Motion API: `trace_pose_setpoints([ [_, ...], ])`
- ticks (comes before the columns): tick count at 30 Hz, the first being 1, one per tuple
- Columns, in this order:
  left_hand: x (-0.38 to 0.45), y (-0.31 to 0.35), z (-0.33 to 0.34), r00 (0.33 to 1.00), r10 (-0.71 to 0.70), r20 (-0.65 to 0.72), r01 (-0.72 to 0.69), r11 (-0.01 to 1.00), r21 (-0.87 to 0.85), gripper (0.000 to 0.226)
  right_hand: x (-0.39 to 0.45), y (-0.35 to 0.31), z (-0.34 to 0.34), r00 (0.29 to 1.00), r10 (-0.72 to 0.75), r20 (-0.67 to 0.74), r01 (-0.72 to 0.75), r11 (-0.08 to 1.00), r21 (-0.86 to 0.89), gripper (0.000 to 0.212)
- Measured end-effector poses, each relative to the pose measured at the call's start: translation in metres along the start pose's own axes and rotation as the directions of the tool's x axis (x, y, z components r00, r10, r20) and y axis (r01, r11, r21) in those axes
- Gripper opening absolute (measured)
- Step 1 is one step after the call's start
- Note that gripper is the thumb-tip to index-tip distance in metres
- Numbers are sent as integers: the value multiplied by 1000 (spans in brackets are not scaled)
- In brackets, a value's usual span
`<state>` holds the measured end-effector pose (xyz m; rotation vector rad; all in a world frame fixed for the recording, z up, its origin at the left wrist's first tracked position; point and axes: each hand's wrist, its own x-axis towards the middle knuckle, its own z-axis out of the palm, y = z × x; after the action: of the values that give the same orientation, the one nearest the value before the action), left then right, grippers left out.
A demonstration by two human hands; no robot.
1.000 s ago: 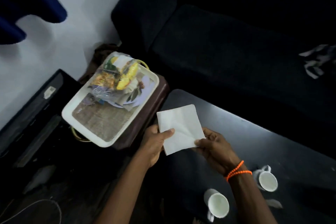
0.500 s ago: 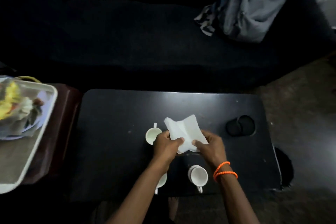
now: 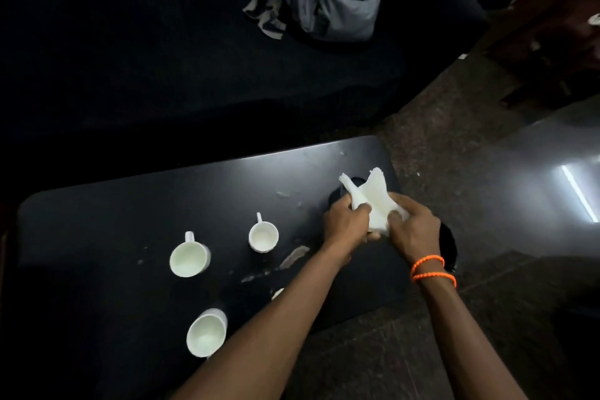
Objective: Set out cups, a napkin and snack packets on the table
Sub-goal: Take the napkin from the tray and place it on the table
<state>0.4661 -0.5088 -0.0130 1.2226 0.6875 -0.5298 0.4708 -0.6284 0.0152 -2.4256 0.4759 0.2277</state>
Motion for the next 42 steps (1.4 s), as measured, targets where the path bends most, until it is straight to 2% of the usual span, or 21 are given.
trace_pose_setpoints([
  [6,33,0,19,992,-122,21,121,991,63,40,61,0,-4,988,75,137,-56,989,-137,45],
  [10,49,-6,22,990,-64,-126,71,996,45,36,83,-5,6,972,70,223,-2,957,-291,43],
  [12,50,-7,20,974,10,-227,23,989,143,31,86,-9,10,972,59,229,23,941,-339,44],
  [14,51,-7,19,968,59,-242,1,971,240,29,88,-13,16,971,52,233,43,922,-384,43],
  [16,55,-6,21,974,45,-223,19,961,278,31,91,-15,22,965,47,259,70,904,-422,42],
  [18,60,-4,22,981,-42,-187,77,980,186,36,93,-16,25,965,39,258,80,899,-432,44],
  [21,61,-2,23,974,-195,-113,188,979,-77,27,92,-15,23,977,8,214,85,903,-422,46],
  [27,60,8,21,921,-387,39,366,827,-428,14,101,-13,20,981,14,195,79,883,-463,40],
  [30,59,11,20,915,-400,51,374,794,-480,15,107,-19,20,978,21,207,83,874,-480,41],
  [34,64,5,18,910,-415,-11,344,769,-539,11,112,-26,26,964,20,266,119,861,-494,50],
  [37,68,0,17,908,-406,-101,298,797,-525,27,112,-24,26,967,8,255,101,906,-412,55],
  [40,69,-4,14,901,-395,-179,264,828,-495,37,109,-13,24,989,-36,146,77,955,-286,41],
  [42,70,-6,12,903,-388,-185,244,817,-522,33,106,-4,26,986,-85,141,119,959,-257,29],
])
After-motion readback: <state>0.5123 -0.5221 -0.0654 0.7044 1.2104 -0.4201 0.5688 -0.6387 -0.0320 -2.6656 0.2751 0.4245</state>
